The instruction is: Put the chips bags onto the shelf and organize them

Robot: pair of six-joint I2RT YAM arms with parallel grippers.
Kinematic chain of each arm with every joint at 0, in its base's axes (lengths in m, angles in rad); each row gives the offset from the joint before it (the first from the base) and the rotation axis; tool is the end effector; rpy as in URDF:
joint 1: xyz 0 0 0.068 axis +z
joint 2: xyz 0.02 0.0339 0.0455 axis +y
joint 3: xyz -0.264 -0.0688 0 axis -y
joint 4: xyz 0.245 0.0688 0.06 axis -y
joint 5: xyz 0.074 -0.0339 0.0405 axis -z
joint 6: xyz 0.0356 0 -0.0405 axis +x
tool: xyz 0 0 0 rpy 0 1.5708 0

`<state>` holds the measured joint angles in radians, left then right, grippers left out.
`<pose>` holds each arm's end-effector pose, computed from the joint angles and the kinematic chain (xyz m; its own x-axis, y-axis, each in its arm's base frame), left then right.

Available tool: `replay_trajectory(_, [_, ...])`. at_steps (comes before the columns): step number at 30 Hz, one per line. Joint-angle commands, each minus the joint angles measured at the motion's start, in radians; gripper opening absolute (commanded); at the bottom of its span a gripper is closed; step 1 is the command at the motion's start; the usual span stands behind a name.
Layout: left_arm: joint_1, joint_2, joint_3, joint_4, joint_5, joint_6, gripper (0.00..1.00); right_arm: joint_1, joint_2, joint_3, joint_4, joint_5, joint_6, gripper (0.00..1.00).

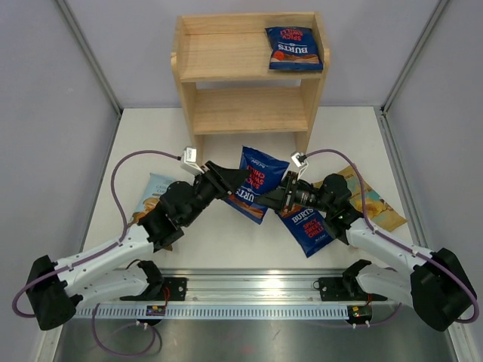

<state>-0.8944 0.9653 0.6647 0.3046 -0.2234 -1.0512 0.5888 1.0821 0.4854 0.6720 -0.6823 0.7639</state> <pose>0.1503 -0.1746 0.3158 -0.5385 -0.6814 -0.4958 0.3109 0.3862 -0.8685 0.1819 0.1485 0.2662 -0.6147 0.2351 -0.7529 -0.7322 0.1850 0.6555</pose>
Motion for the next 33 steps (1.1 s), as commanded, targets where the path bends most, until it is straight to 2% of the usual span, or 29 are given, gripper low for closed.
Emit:
replay_trajectory(1, [-0.003,-0.091,0.01,0.033,-0.059,0.166,0.51,0.008,-0.04,0.093,-0.024,-0.071,-0.081,0.15])
replay_trajectory(3, [-0.001,-0.158,-0.017,0.043,-0.045,0.322,0.72,0.006,-0.063,0.125,-0.096,-0.098,-0.11,0.13])
replay_trajectory(5, [0.005,-0.192,-0.016,0.027,0.031,0.498,0.81,0.006,-0.093,0.174,-0.194,-0.167,-0.17,0.12])
replay_trajectory(6, [0.011,-0.207,-0.016,0.022,0.073,0.551,0.89,0.005,-0.1,0.192,-0.23,-0.192,-0.193,0.12])
replay_trajectory(9, [0.023,-0.281,-0.019,-0.021,0.197,0.67,0.98,0.005,-0.116,0.263,-0.353,-0.299,-0.288,0.12])
replay_trajectory(14, [0.032,-0.303,0.045,-0.055,0.607,0.764,0.99,0.005,-0.088,0.387,-0.53,-0.437,-0.405,0.12])
replay_trajectory(18, [0.032,-0.263,0.091,-0.059,0.739,0.746,0.99,0.005,-0.074,0.45,-0.606,-0.537,-0.459,0.13])
replay_trajectory(22, [0.032,-0.24,0.125,-0.085,0.798,0.744,0.86,0.006,-0.05,0.562,-0.819,-0.545,-0.598,0.13])
replay_trajectory(26, [0.032,-0.217,0.151,-0.079,0.819,0.727,0.62,0.006,-0.019,0.619,-0.931,-0.56,-0.65,0.13])
replay_trajectory(27, [0.032,-0.214,0.154,-0.088,0.811,0.726,0.46,0.006,-0.019,0.624,-0.937,-0.563,-0.653,0.13])
replay_trajectory(30, [0.032,-0.206,0.165,-0.107,0.762,0.723,0.21,0.006,-0.024,0.636,-0.953,-0.54,-0.663,0.17])
replay_trajectory(33, [0.032,-0.218,0.167,-0.101,0.714,0.709,0.12,0.006,-0.039,0.627,-0.934,-0.504,-0.65,0.25])
